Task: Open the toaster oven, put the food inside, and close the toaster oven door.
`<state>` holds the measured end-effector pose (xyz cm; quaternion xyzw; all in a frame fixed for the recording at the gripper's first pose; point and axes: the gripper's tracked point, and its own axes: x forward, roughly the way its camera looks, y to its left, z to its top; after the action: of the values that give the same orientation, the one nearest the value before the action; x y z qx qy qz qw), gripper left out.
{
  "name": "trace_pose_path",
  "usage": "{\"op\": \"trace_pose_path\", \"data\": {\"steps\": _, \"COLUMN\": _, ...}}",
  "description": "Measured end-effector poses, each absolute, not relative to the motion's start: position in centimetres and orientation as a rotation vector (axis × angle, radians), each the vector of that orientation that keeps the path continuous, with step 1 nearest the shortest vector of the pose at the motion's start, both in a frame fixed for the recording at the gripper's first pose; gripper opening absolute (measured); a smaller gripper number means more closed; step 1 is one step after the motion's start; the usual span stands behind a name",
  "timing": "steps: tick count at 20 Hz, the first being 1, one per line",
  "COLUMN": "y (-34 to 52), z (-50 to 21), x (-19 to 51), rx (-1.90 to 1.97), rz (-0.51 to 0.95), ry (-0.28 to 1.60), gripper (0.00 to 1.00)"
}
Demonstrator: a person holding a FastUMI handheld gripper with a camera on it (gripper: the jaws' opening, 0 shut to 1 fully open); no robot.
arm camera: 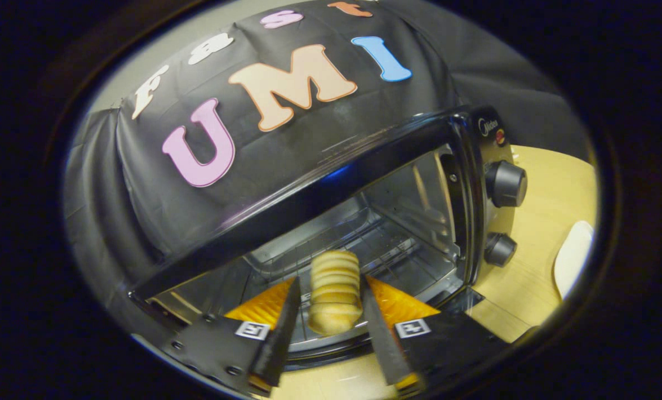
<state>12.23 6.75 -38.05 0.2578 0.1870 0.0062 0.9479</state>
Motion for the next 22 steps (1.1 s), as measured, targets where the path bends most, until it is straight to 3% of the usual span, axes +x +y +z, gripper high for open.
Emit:
{"op": "trace_pose_path", "data": {"steps": 3, "y": 6.4, "z": -37.5, "x": 11.3, "rx": 0.502, "rz": 0.012, "ry": 0.382, "gripper": 0.99}}
{"op": "trace_pose_path", "data": {"steps": 22, "y": 4.2, "z": -33.6, "x": -3.5, "rx": 0.256, "rz": -0.035, "ry": 0.419, "gripper": 1.0}}
